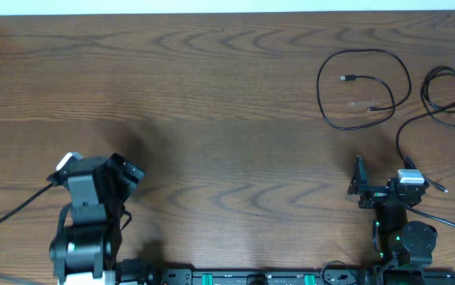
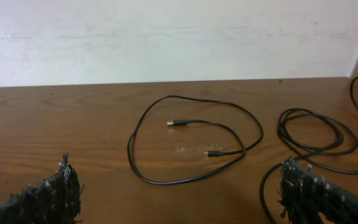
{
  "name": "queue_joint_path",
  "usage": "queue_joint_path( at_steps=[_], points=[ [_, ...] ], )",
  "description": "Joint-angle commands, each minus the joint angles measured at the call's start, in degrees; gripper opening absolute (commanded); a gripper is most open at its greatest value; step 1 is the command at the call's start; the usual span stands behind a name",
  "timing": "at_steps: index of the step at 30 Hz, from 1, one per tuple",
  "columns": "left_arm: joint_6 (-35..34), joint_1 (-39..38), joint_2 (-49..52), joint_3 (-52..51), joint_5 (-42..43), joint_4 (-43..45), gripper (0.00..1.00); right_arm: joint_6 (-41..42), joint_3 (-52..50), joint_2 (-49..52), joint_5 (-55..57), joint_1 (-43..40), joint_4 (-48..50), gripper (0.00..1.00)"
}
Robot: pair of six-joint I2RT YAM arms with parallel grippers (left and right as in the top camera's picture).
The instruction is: Untangle cables
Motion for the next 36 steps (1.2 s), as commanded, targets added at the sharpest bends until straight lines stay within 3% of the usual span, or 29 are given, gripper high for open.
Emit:
queue_joint_path(
  at_steps=[1, 9, 18, 22, 36],
  points=[
    [1.20, -0.59, -5.86, -0.44, -1.66, -0.15, 0.99, 0.57, -0.11, -0.39, 0.48, -0.28, -0.26, 0.99],
    [9.97, -5.95, -20.17, -6.36, -1.66, 4.52, 0.99, 0.57, -0.11, -0.37, 0.48, -0.28, -0.28, 0.99],
    [11.93, -6.54, -32.30, -17.16, 2.60, 13.97, 0.99, 0.57, -0.11, -0.37, 0.48, -0.28, -0.26, 0.99],
    [16.46, -6.54, -35.19, -22.12, 6.43, 21.59, 0.99, 0.57, -0.11, -0.37, 0.48, -0.28, -0.28, 0.99],
    [22.14, -6.82, -39.19, -38.14, 10.99, 41.94, 0.99, 0.57, -0.11, -0.37, 0.48, -0.28, -0.26, 0.99]
  ],
)
